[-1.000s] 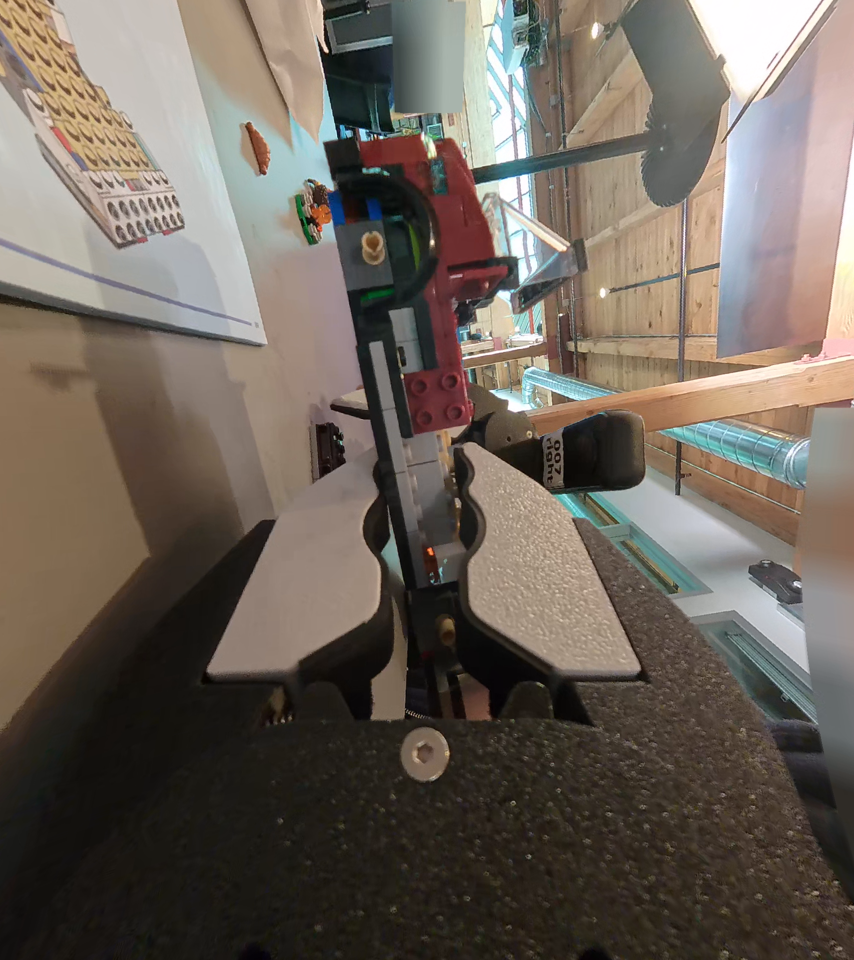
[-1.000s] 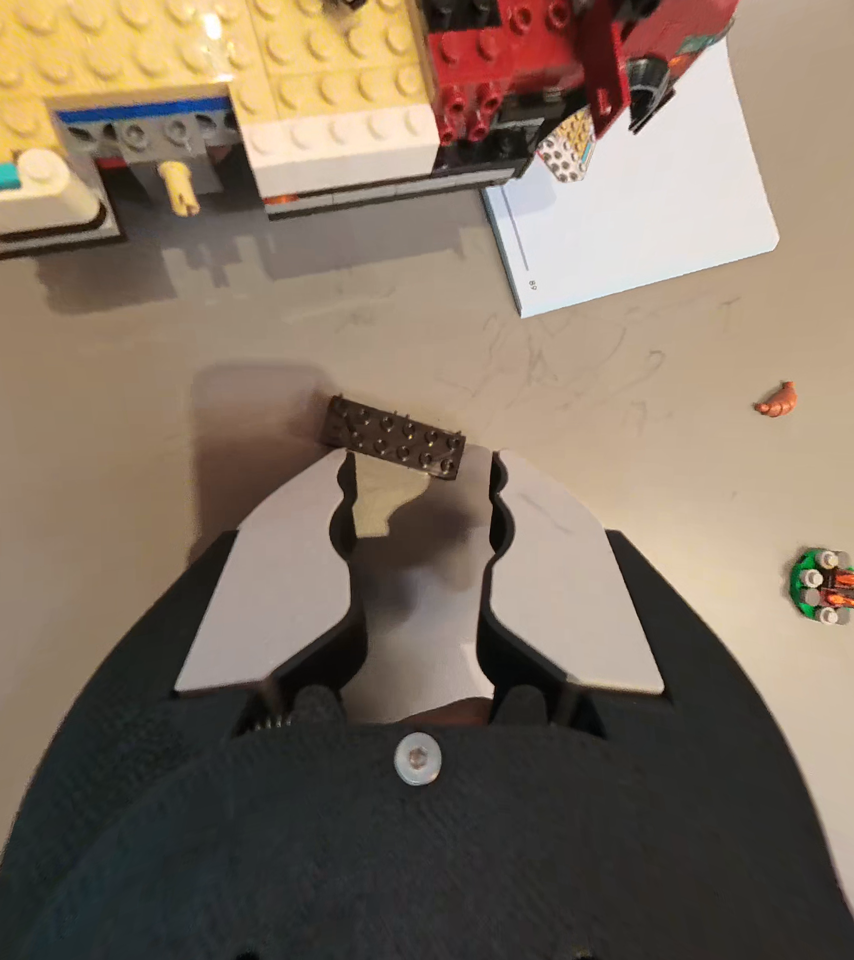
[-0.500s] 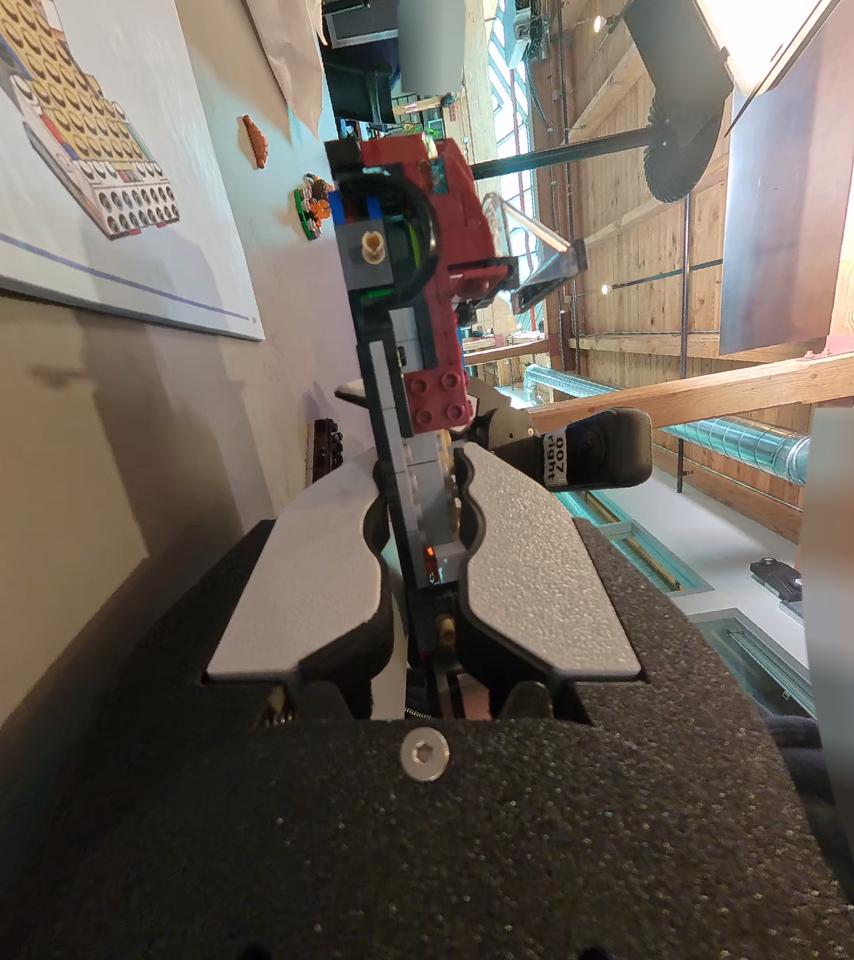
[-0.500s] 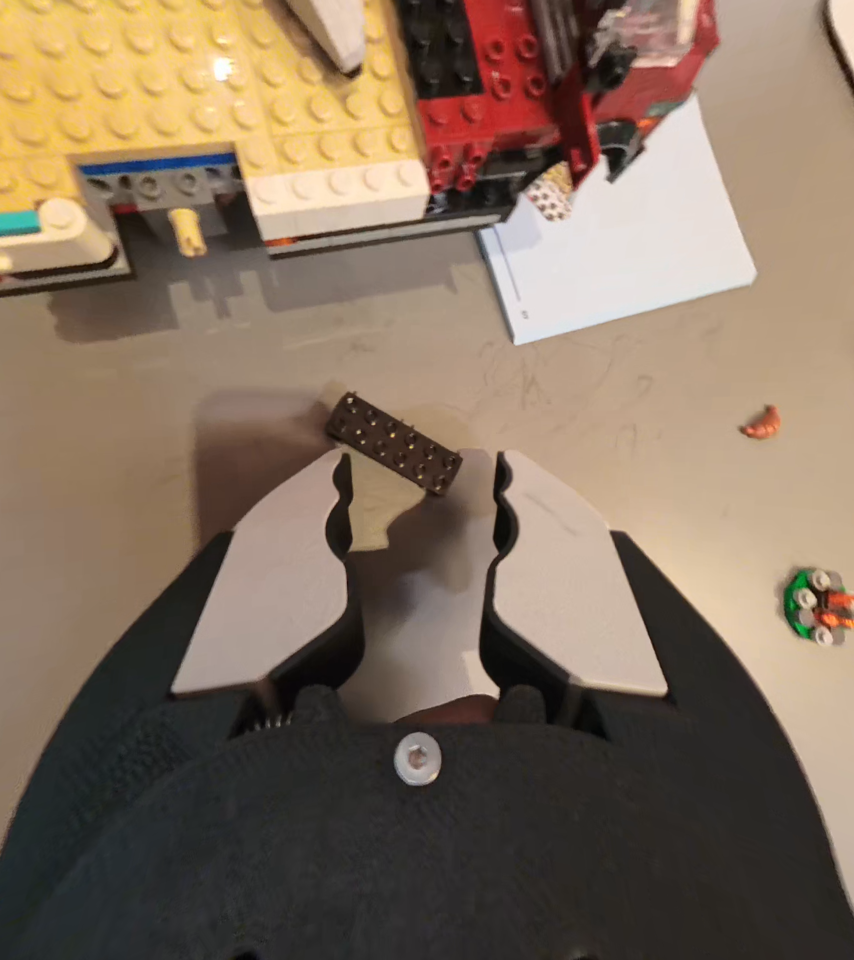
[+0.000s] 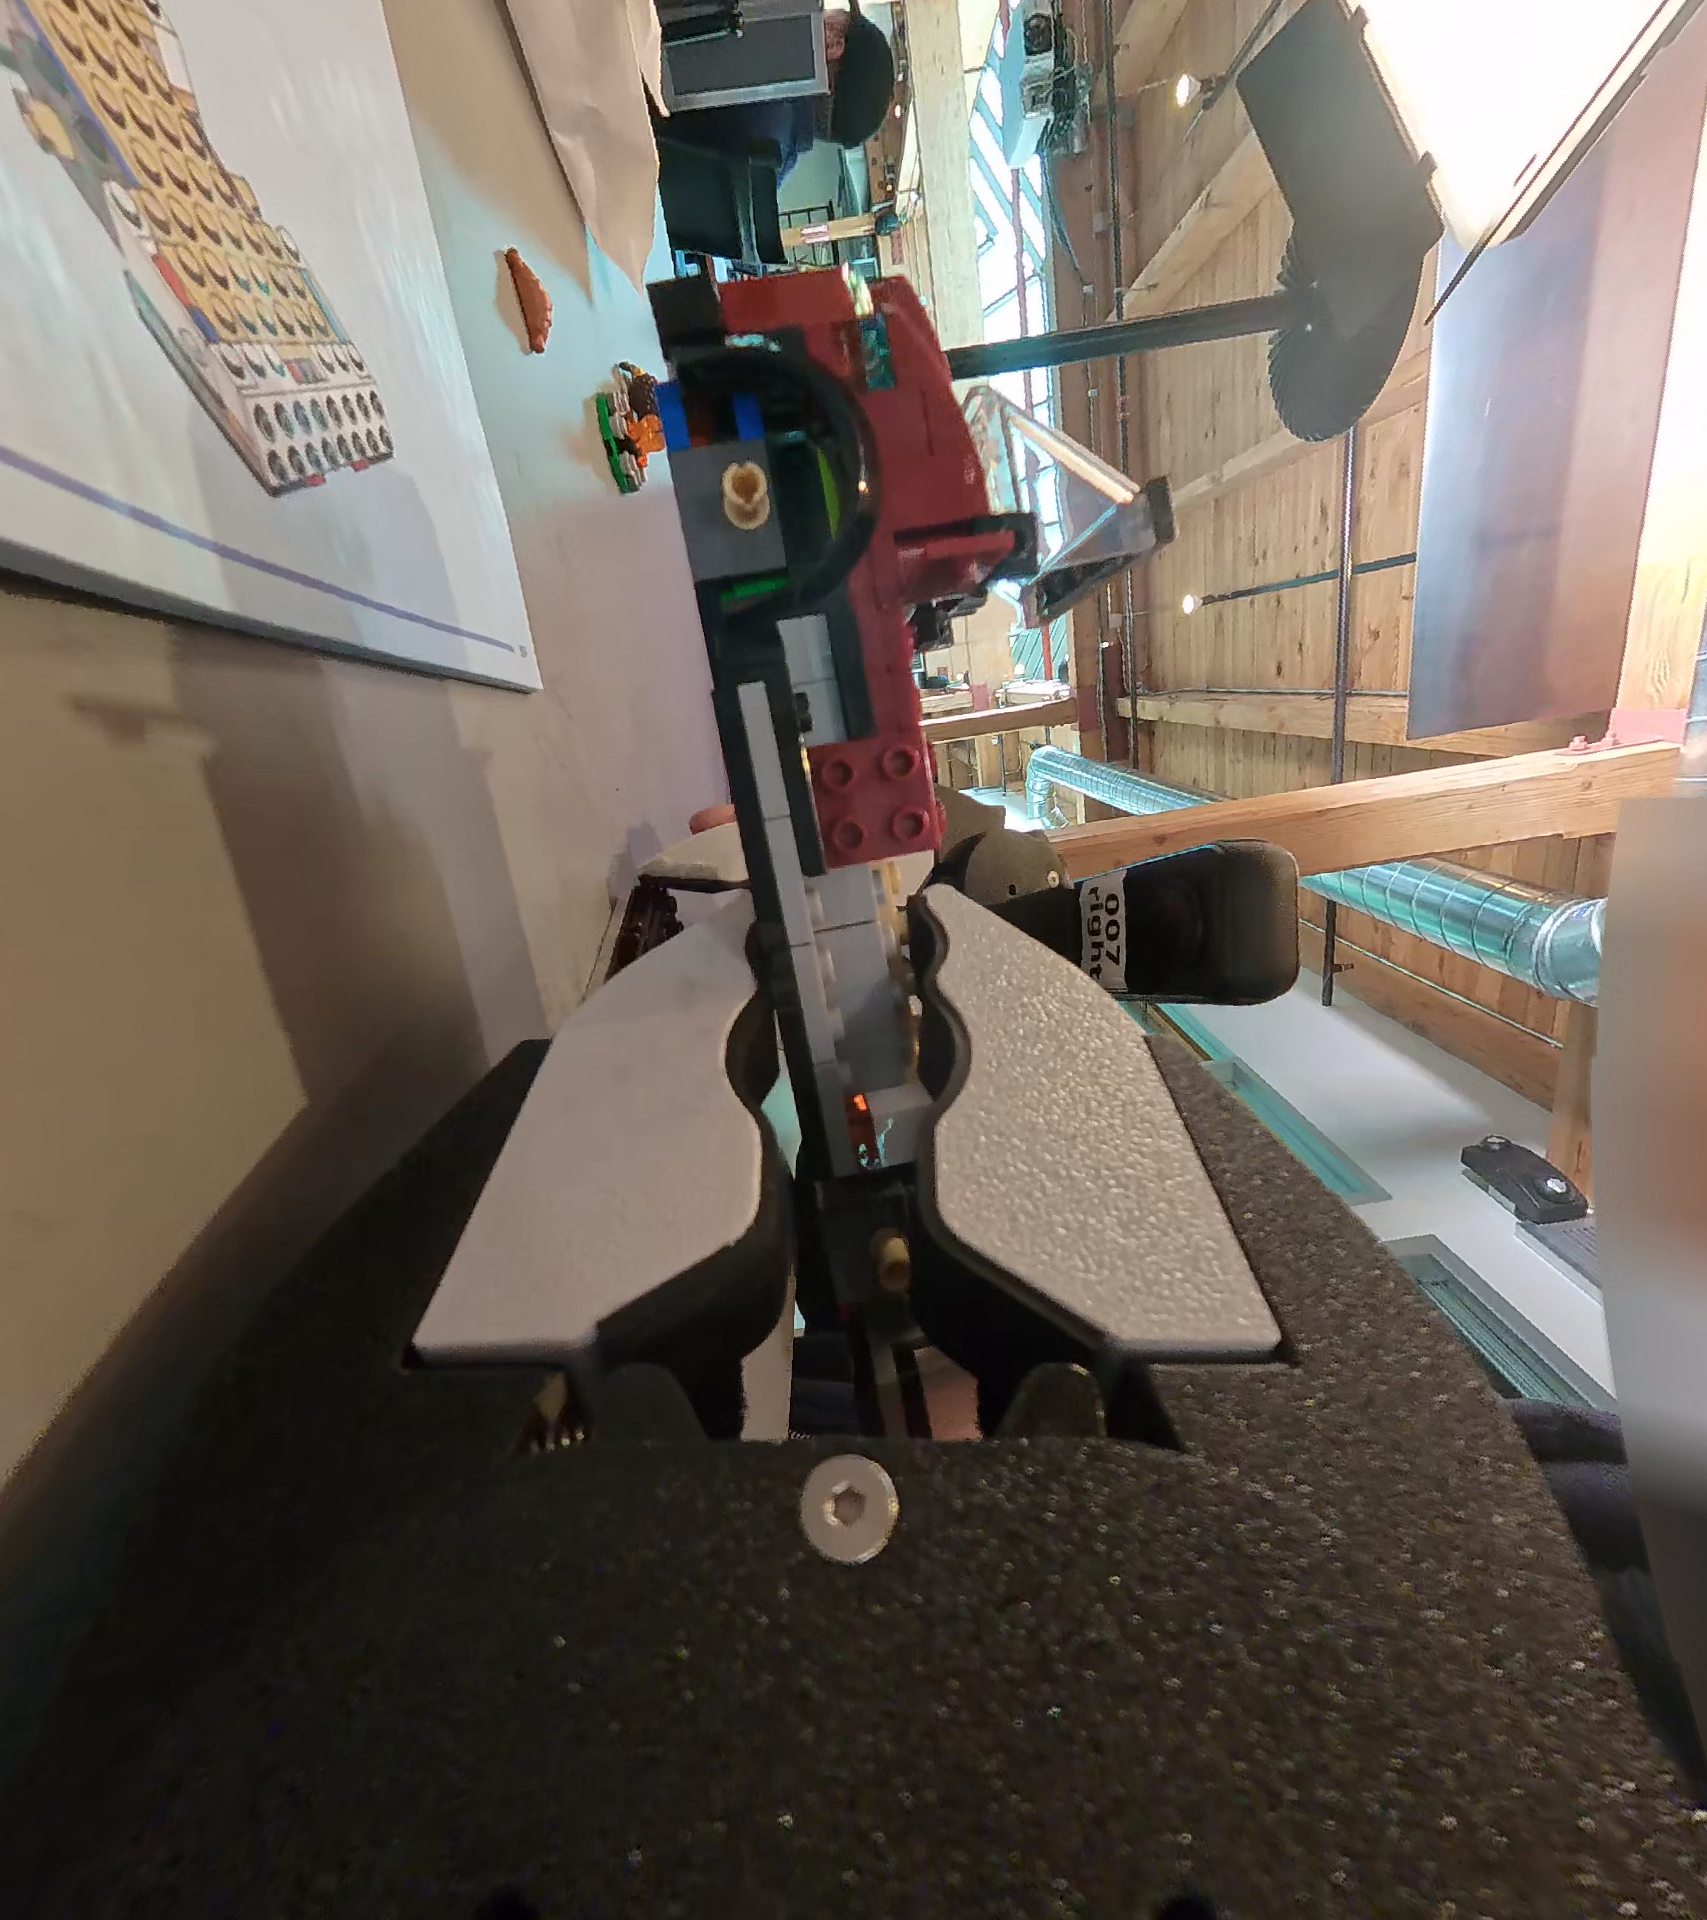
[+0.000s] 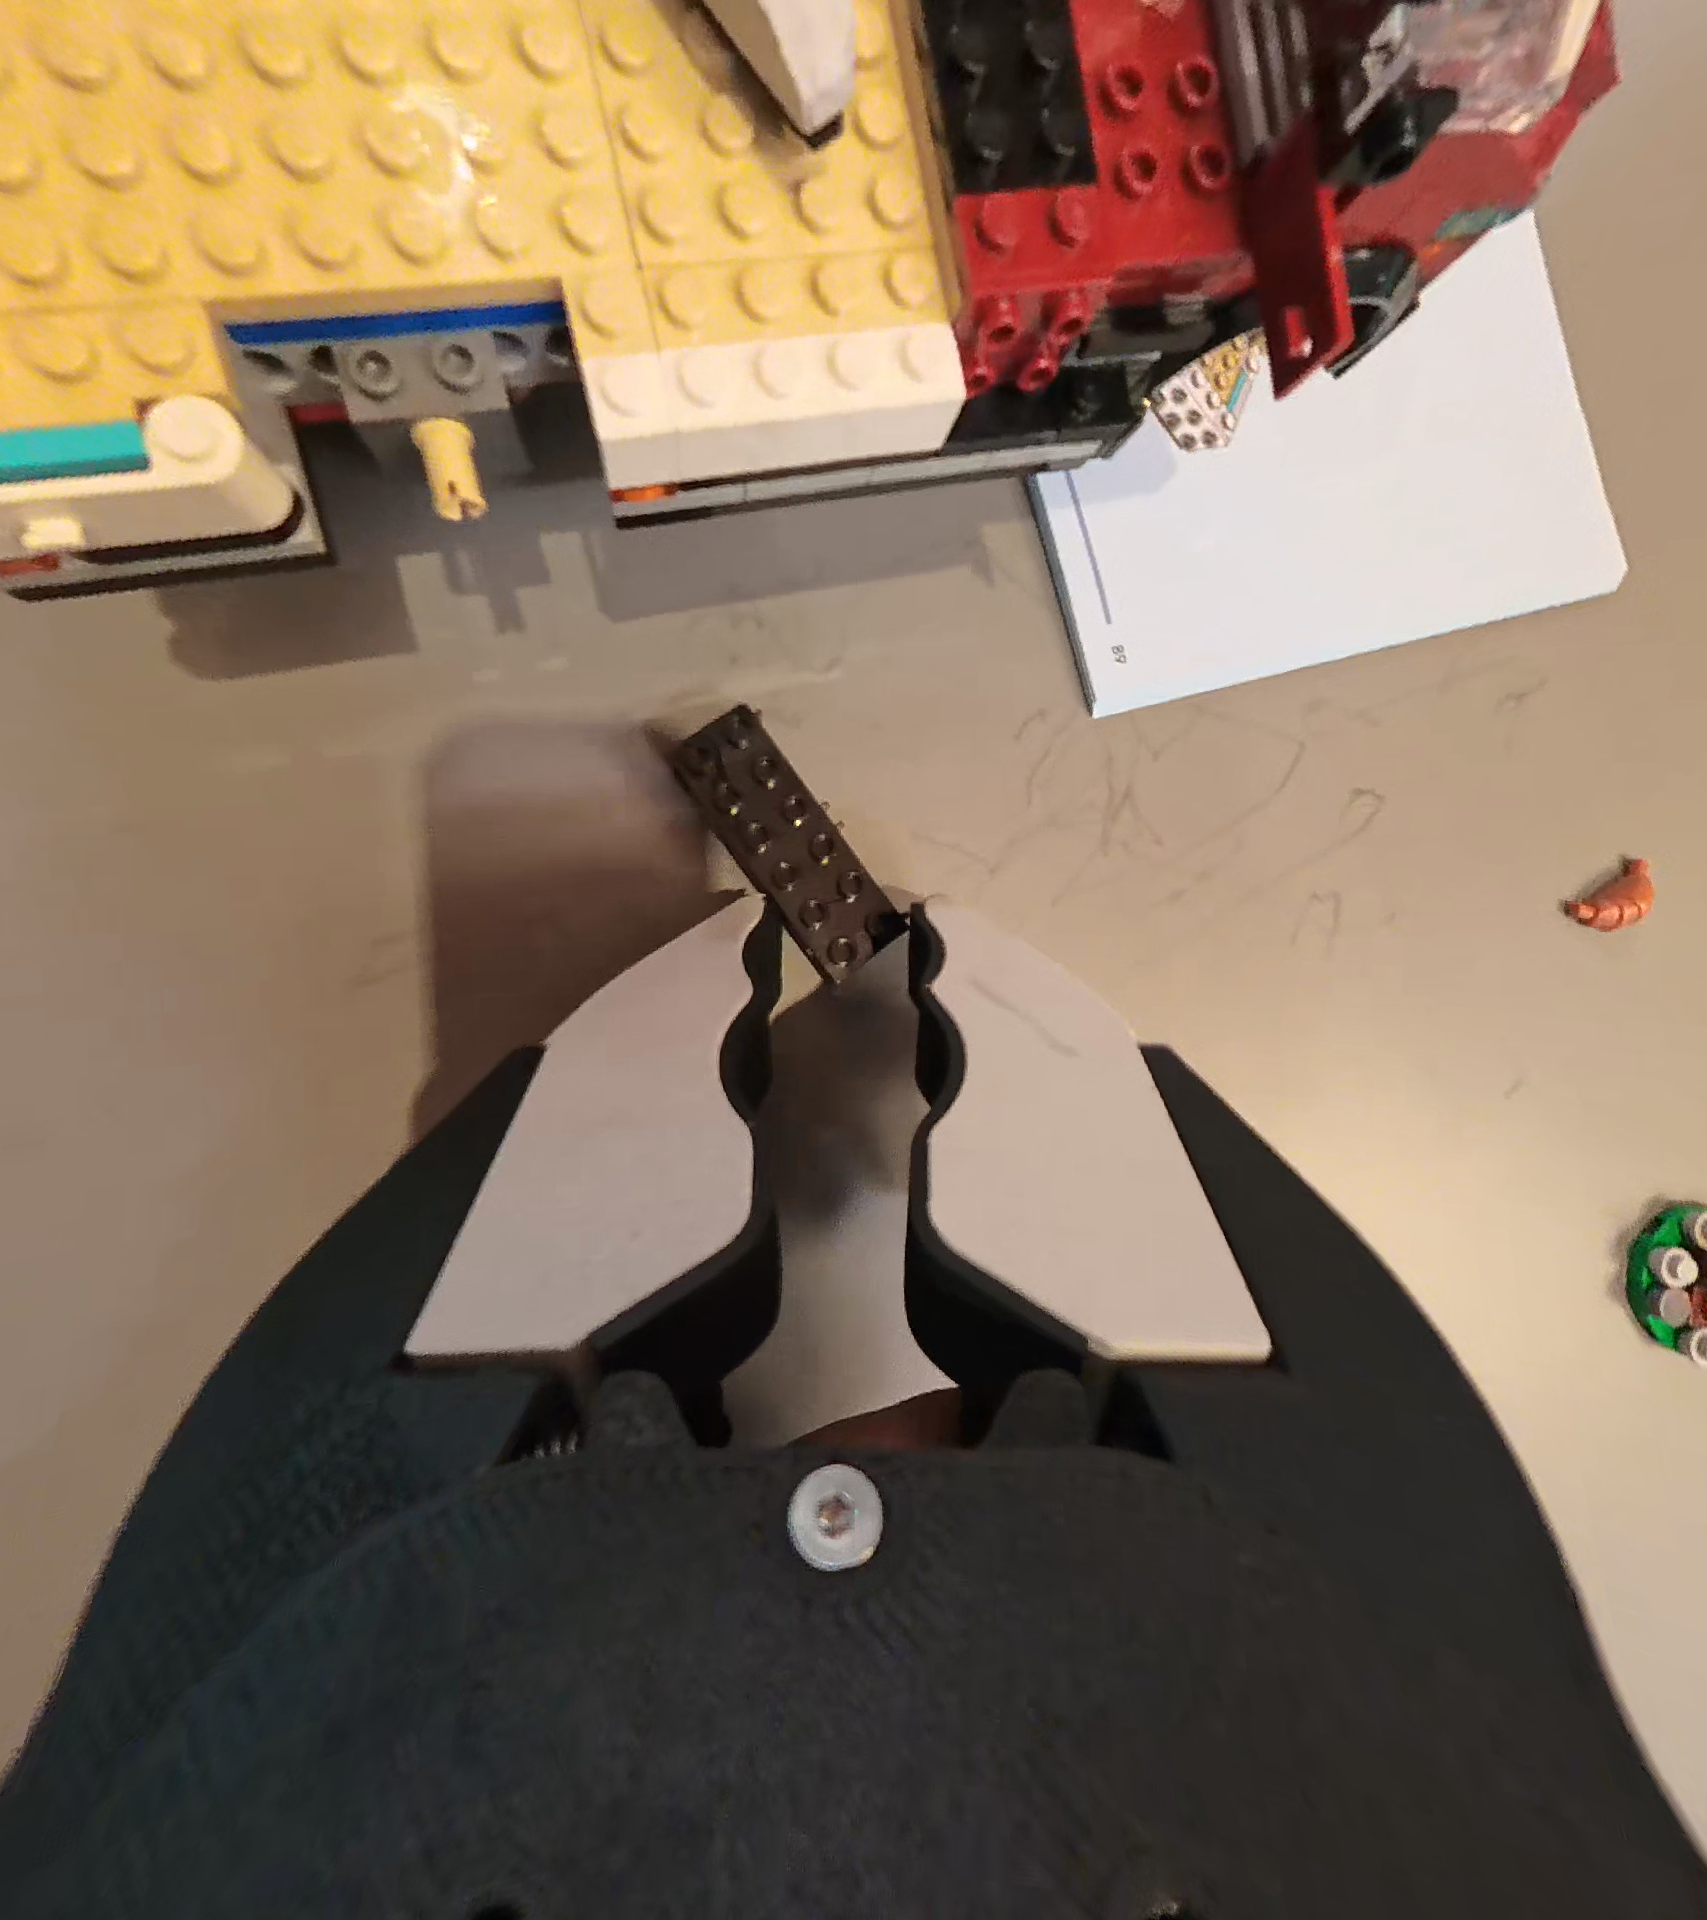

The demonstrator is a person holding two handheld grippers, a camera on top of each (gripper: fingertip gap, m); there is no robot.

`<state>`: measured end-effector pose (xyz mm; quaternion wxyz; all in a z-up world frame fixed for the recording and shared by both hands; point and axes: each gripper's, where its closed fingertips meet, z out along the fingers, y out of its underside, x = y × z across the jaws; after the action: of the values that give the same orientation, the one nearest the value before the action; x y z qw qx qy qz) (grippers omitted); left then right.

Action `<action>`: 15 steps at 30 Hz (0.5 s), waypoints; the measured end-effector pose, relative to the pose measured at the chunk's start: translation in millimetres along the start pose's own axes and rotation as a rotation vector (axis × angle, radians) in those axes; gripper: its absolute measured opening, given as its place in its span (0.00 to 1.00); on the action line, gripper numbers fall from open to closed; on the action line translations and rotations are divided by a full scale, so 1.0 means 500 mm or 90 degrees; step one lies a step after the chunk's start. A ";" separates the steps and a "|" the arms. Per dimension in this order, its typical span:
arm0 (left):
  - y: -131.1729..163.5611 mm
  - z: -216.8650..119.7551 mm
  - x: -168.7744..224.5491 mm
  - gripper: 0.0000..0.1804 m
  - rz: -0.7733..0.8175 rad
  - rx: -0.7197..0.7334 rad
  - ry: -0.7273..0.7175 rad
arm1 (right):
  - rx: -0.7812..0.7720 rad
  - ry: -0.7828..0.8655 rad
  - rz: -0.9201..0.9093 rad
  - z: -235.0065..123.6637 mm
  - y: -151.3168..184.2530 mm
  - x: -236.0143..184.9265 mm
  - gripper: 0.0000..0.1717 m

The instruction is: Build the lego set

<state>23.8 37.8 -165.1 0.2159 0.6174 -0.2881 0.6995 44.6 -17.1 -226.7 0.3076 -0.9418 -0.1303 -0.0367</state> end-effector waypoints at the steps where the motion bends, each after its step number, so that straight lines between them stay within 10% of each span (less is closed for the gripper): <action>1: 0.000 0.000 0.000 0.12 0.000 0.000 0.000 | -0.001 0.004 0.012 -0.001 0.002 0.002 0.13; 15: 0.000 0.000 -0.002 0.12 -0.003 0.008 -0.005 | 0.137 0.023 0.188 -0.055 -0.031 0.028 0.12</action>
<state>23.9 37.7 -166.0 0.2123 0.6221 -0.2830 0.6984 54.2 -18.3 -193.5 0.4109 -0.9116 0.0113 0.0062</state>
